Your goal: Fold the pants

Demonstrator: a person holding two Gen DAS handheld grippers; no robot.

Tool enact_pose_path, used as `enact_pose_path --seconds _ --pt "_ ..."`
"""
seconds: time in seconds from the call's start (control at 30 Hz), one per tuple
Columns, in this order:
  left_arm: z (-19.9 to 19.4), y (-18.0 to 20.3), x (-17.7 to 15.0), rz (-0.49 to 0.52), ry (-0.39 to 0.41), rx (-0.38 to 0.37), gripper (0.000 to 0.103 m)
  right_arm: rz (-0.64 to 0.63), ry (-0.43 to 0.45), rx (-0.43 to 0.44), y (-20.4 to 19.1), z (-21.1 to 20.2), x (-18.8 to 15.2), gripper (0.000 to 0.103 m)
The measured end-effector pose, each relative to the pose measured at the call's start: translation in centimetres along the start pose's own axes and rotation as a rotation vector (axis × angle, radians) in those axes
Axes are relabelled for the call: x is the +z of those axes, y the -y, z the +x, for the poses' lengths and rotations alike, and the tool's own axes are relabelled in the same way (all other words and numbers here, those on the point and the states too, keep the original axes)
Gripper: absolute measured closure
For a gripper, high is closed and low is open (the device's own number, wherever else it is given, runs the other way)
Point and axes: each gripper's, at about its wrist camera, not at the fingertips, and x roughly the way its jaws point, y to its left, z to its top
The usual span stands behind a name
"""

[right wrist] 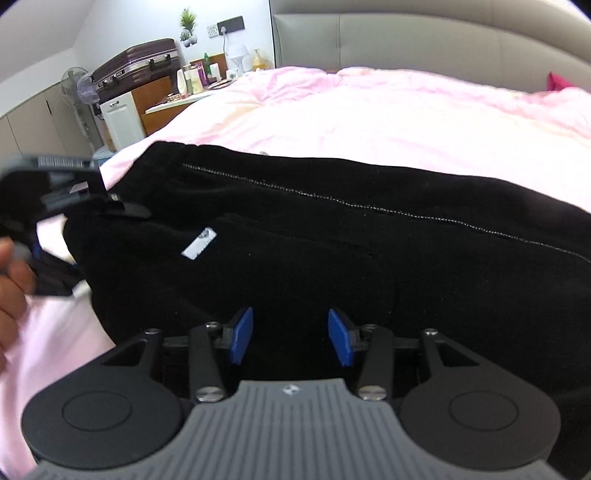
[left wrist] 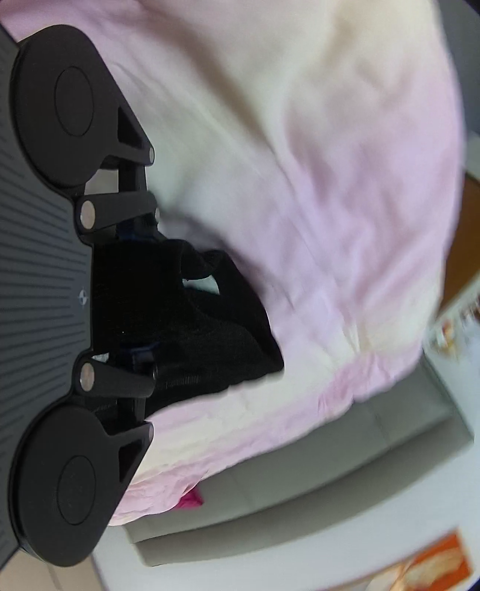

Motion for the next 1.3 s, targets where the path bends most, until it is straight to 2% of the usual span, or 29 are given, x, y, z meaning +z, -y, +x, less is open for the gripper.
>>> enact_pose_path --seconds 0.07,0.17,0.3,0.37,0.5,0.67,0.87,0.93,1.03,1.13,1.23,1.3 --pt "-1.0 2.6 -0.6 0.139 0.054 -0.020 0.056 0.016 0.019 0.000 0.0 -0.2 -0.2 0.060" --pt "-2.2 6.4 -2.2 0.322 0.135 -0.029 0.056 0.129 0.026 0.057 1.6 -0.5 -0.1 0.060" --pt "-3.4 10.4 -5.3 0.507 0.229 -0.023 0.056 0.227 0.041 0.105 3.6 -1.4 -0.3 0.060" --pt "-3.9 12.2 -7.2 0.609 0.262 -0.018 0.056 0.242 0.053 0.106 4.5 -2.2 -0.3 0.060" --pt "-4.0 15.7 -10.9 0.887 0.306 -0.018 0.056 0.272 0.088 0.111 6.6 -4.1 -0.6 0.060" --pt "-3.0 18.6 -15.5 1.119 0.301 -0.023 0.056 0.335 0.121 0.086 9.8 -6.2 -0.7 0.060" --pt "-1.6 20.8 -23.1 1.449 0.310 -0.019 0.056 0.438 0.128 0.019 15.1 -7.5 -1.4 0.060" --pt "-0.5 21.5 -25.0 1.509 0.301 0.013 0.056 0.468 0.131 -0.004 16.6 -8.0 -1.8 0.060" --pt "2.2 22.6 -27.4 1.559 0.282 0.126 0.054 0.497 0.147 -0.028 18.9 -9.3 -2.4 0.060" --pt "5.2 23.3 -29.9 1.640 0.223 0.207 0.054 0.512 0.163 -0.049 20.6 -10.9 -3.2 0.060" --pt "7.2 22.4 -33.3 1.811 0.137 0.243 0.051 0.530 0.176 -0.060 21.7 -12.1 -3.5 0.060" --pt "7.3 21.0 -35.0 1.916 0.129 0.255 0.050 0.530 0.180 -0.066 22.4 -12.7 -3.7 0.060"
